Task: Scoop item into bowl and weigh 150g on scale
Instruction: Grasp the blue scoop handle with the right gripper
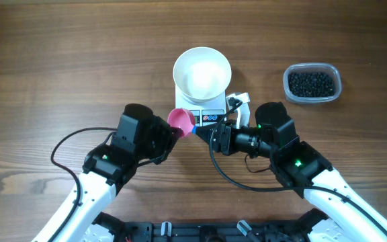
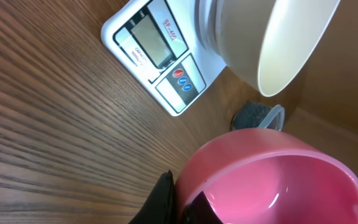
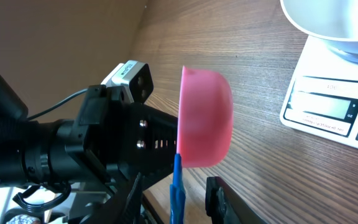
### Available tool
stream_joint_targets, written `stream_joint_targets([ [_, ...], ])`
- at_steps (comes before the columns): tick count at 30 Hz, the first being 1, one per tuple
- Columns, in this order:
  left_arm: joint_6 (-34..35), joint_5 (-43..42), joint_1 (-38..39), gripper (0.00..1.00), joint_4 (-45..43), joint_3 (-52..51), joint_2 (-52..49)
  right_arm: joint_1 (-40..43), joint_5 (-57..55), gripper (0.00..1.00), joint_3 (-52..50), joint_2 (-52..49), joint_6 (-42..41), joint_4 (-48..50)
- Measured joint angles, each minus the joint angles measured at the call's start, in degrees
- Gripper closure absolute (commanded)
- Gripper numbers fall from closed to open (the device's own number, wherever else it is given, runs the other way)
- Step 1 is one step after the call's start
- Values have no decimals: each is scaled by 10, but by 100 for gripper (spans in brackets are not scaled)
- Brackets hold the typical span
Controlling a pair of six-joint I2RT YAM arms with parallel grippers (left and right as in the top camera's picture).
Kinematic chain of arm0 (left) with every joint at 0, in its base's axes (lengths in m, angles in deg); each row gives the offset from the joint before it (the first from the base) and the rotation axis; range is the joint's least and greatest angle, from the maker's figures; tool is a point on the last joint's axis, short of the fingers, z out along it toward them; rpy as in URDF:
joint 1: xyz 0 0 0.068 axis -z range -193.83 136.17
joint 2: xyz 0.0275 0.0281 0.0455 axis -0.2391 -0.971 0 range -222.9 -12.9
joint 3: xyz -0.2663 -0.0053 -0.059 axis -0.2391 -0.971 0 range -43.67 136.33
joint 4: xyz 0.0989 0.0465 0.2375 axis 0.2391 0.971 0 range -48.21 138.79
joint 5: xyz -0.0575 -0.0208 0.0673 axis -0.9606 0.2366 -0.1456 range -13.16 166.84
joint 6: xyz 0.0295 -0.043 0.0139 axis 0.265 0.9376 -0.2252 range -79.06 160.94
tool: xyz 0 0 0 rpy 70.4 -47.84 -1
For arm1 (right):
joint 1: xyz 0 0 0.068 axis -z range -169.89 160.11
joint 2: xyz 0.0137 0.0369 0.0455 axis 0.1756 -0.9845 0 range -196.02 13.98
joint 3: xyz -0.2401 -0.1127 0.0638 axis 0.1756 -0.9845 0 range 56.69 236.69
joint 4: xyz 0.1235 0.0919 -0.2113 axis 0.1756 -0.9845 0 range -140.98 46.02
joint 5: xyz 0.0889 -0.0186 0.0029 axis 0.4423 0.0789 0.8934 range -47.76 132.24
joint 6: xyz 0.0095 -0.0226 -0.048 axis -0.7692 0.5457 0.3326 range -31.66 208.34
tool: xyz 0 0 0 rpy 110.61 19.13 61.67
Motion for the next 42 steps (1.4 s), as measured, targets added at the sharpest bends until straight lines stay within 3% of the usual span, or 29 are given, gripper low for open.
stream_joint_targets([
  [26, 10, 16, 21, 96, -5, 0, 0, -11, -4, 85, 0, 0, -15, -24],
  [42, 10, 17, 21, 96, 6, 0, 0, -11, -4, 86, 0, 0, -15, -28],
])
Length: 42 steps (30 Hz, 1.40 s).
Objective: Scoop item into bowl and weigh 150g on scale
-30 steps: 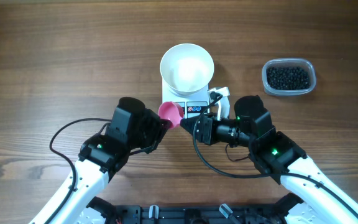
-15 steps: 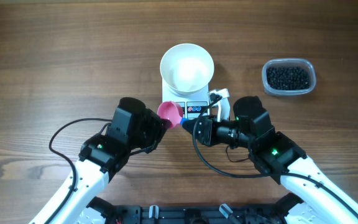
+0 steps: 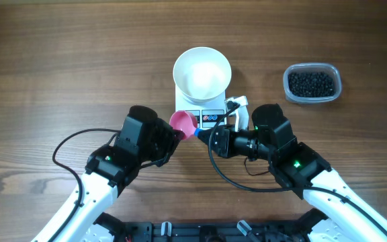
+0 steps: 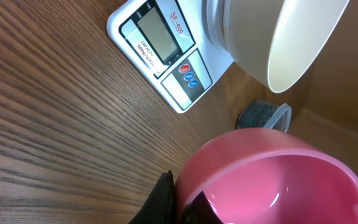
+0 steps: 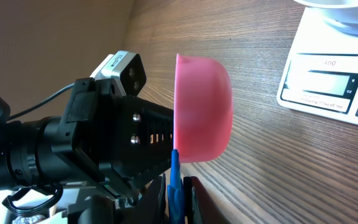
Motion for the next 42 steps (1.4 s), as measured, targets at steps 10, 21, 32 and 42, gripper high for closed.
stream_joint_targets([
  [10, 2, 0, 0, 96, 1, 0, 0, 0, -2, 88, 0, -1, 0, 0],
  [21, 2, 0, 0, 96, 11, 0, 0, 0, -2, 84, 0, -2, 0, 0],
  [32, 2, 0, 0, 96, 12, 0, 0, 0, -4, 91, 0, -3, 0, 0],
  [42, 2, 0, 0, 96, 12, 0, 0, 0, -4, 96, 0, -3, 0, 0],
])
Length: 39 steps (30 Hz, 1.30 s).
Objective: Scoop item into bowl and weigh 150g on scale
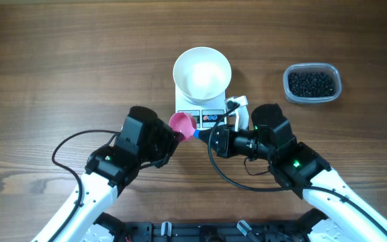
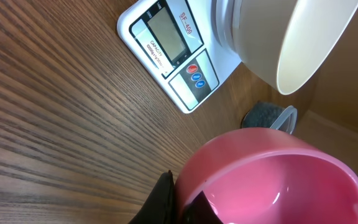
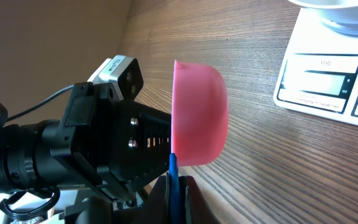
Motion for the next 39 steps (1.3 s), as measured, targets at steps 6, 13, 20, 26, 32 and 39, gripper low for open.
stream_joint_targets([
  [6, 0, 0, 0, 96, 0, 0, 0, 0, 4, 96, 0, 0, 0, 0],
  [13, 1, -1, 0, 88, 2, 0, 0, 1, 10, 96, 0, 0, 0, -2],
  [20, 4, -2, 1, 43, -1, 0, 0, 0, 12, 96, 0, -1, 15, -4],
  [26, 6, 2, 1, 12, -2, 0, 0, 0, -20, 96, 0, 0, 55, -4],
  [32, -54, 4, -15, 0, -25, 0, 9, 0, -135, 96, 40, 87, 112, -152],
  [39, -190, 5, -87, 0, -43, 0, 87, 0, -320, 96, 148, 202, 152, -353],
])
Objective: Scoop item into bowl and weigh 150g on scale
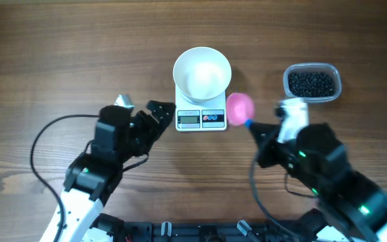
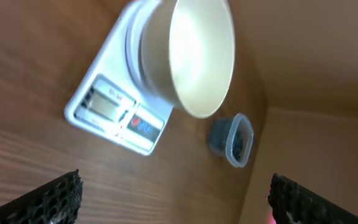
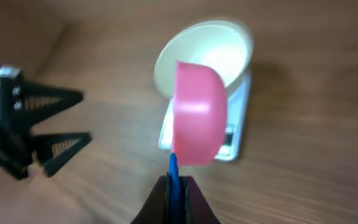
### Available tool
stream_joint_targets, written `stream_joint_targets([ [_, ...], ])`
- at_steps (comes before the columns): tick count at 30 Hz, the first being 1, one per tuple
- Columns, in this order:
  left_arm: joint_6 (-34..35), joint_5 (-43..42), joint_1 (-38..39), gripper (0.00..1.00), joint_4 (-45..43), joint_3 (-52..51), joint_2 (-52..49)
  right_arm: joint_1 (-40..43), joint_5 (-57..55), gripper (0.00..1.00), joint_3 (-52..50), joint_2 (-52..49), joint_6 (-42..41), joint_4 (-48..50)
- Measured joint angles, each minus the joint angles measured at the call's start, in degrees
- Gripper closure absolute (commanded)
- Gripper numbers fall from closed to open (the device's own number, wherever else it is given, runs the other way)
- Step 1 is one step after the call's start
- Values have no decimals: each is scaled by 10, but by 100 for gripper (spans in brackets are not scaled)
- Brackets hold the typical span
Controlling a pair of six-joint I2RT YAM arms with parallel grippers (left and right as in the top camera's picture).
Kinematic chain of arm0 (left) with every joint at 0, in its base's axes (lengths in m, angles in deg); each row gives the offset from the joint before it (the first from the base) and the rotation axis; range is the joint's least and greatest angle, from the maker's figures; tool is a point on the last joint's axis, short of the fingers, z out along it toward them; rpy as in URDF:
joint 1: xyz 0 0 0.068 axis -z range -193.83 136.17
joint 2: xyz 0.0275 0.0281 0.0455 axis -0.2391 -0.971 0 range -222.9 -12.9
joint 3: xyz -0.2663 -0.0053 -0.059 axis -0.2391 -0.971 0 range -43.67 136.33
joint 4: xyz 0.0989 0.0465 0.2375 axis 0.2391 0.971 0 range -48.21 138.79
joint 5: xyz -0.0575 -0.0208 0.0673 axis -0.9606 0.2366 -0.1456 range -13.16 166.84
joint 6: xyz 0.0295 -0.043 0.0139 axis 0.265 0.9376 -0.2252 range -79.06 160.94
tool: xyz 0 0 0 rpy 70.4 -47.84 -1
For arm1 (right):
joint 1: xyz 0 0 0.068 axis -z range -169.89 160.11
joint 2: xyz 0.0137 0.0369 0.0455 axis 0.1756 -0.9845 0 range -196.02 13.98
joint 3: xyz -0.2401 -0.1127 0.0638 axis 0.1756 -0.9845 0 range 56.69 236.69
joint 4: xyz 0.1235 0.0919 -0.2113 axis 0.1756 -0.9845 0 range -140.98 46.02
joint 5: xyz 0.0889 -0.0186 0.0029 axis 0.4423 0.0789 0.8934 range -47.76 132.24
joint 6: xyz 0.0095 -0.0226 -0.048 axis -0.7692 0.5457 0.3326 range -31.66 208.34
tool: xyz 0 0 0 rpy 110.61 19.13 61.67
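Observation:
The pink scoop [image 1: 240,105] hangs just right of the scale [image 1: 201,118], its blue handle [image 3: 173,177] pinched in my right gripper [image 1: 252,126], which is shut on it. In the right wrist view the scoop cup [image 3: 195,112] is in front of the white bowl [image 3: 211,46]. That empty white bowl [image 1: 202,72] stands on the scale. Black beans fill a clear container [image 1: 312,83] at the far right. My left gripper [image 1: 153,117] is open and empty, left of the scale. Its wrist view shows the bowl [image 2: 197,56], the scale [image 2: 114,112] and the container [image 2: 230,140].
The wooden table [image 1: 59,54] carries only the scale, bowl and bean container. Black cables run from both arms along the near edge. The left gripper's open fingers [image 3: 55,99] show at the left of the right wrist view.
My left gripper has let go of the pink scoop, opened and drawn back left of the scale. The right gripper, still shut on the blue handle, now holds the scoop right of the scale.
My left gripper held the pink cup in front of the scale while the right gripper stood open around the blue handle. Then the right gripper was shut on the handle, both holding. Now only the right gripper has the scoop, beside the scale toward the beans.

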Motion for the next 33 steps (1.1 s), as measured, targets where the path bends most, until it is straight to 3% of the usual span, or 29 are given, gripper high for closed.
stream_joint_targets([
  [8, -35, 2, -28, 0, 47, 1, 8, 0, -140, 96, 45, 76, -59, -127],
  [14, -128, -32, -28, 1, -24, 6, 5, 0, -159, 96, 45, 77, -104, -191],
  [17, -179, -38, -28, 1, 3, 22, 5, 0, -165, 95, 45, 77, -119, -195],
  [22, -275, 6, -28, 1, 127, 124, -10, 0, -195, 96, 67, 77, -154, -248],
  [27, -335, 45, -28, 0, 143, 188, -32, 0, -220, 96, 144, 80, -180, -333],
  [33, -354, 55, -28, 0, 136, 191, -56, 0, -234, 96, 193, 83, -224, -408],
])
